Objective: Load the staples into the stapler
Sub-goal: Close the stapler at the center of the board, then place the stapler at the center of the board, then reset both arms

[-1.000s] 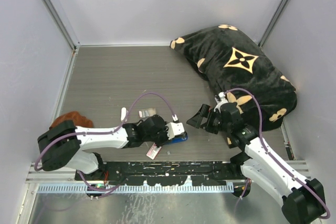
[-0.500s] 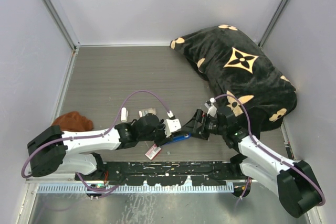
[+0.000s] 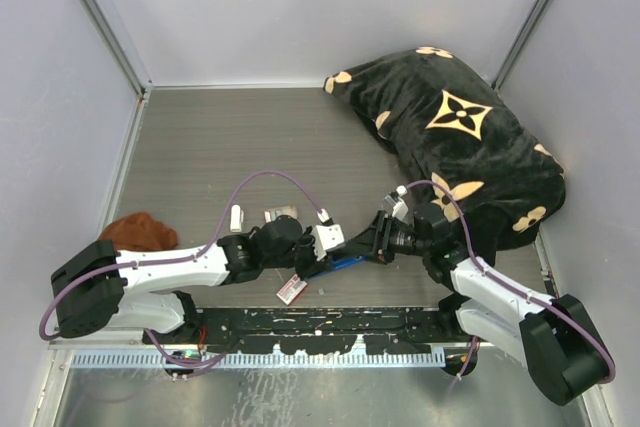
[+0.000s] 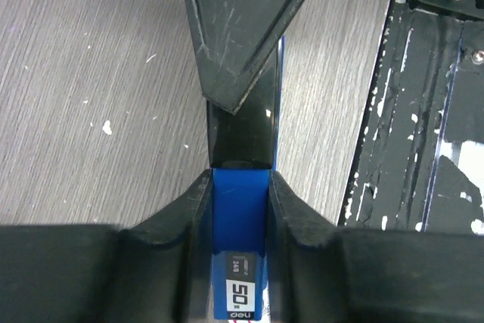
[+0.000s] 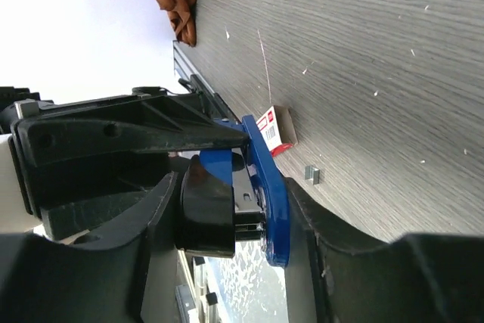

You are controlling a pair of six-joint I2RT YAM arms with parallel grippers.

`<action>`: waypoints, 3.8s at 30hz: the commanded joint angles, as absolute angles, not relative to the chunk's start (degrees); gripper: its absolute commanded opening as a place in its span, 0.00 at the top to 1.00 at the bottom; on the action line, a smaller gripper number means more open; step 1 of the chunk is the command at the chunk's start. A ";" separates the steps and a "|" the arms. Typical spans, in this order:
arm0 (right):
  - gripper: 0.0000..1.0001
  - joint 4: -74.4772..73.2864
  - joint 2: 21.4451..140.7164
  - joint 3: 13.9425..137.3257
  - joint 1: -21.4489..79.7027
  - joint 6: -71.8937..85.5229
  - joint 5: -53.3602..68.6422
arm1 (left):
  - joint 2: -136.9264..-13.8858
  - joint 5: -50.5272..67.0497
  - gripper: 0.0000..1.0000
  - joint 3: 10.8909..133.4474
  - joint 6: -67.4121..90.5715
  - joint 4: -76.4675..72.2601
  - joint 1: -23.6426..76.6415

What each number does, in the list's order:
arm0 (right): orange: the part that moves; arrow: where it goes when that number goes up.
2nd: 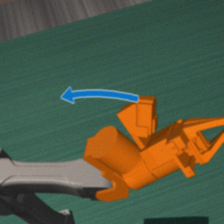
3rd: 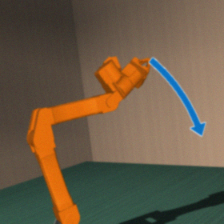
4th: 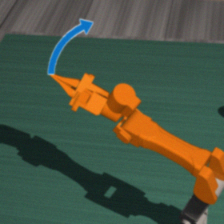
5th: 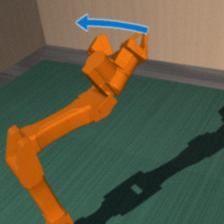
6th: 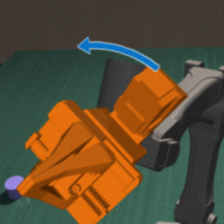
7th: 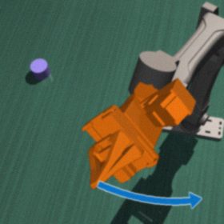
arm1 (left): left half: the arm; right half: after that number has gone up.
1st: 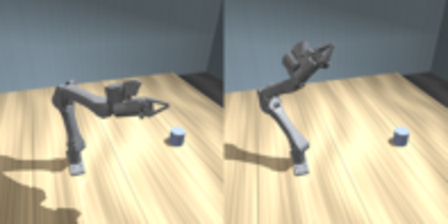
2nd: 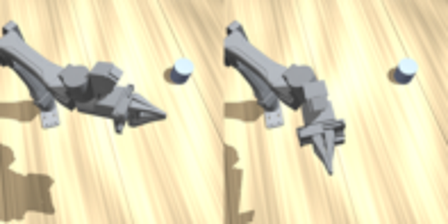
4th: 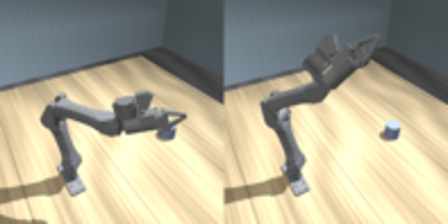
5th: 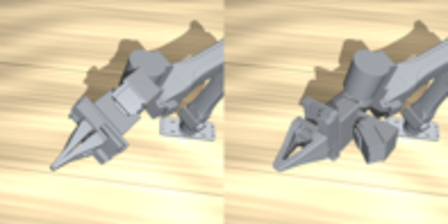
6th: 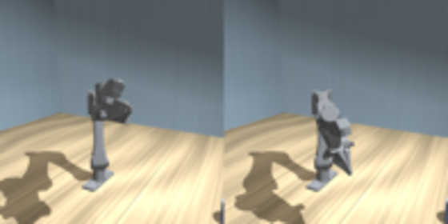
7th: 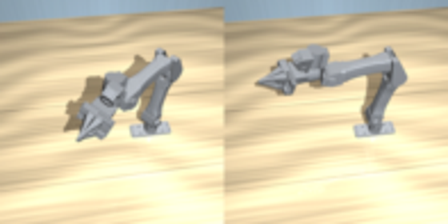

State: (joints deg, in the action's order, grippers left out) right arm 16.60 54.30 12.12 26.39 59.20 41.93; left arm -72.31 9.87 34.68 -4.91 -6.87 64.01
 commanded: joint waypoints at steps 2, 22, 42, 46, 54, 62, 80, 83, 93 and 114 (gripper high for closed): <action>0.98 21.14 53.82 11.85 26.13 61.13 43.03 | -70.68 9.18 0.42 37.57 -2.90 -13.24 64.13; 0.94 28.40 53.84 11.84 26.15 62.87 45.62 | -71.43 8.48 0.10 33.37 -3.53 -9.50 64.07; 0.06 24.97 55.02 15.62 26.11 60.58 52.71 | -74.72 12.59 0.96 34.16 -3.76 -7.18 64.20; 0.03 23.73 55.82 16.46 26.23 59.44 52.54 | -75.32 12.70 0.97 34.94 -3.95 -6.54 64.16; 0.99 11.15 57.44 19.38 26.54 52.29 49.56 | -75.67 11.93 0.98 35.42 -3.87 -6.33 64.18; 0.99 12.92 57.01 17.57 26.54 53.76 46.47 | -75.49 10.96 0.91 35.76 -3.59 -6.03 64.17; 0.78 37.41 68.76 18.20 26.55 51.18 22.06 | -51.83 -4.01 0.02 27.90 13.46 -3.92 48.01; 0.32 32.99 71.50 20.81 26.55 47.59 20.61 | -51.34 -4.93 0.02 28.83 16.52 -0.86 41.65; 0.00 1.71 66.33 32.41 26.54 27.16 1.06 | -54.91 0.86 0.02 31.21 24.53 2.85 19.16; 0.00 -2.65 45.19 40.67 11.69 12.19 -20.84 | -48.29 -20.48 0.02 19.26 19.77 -15.99 -0.70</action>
State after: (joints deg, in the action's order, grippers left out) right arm -11.68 53.47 42.74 13.76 16.36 -14.26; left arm -52.05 -10.48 27.35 23.11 -0.08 -0.60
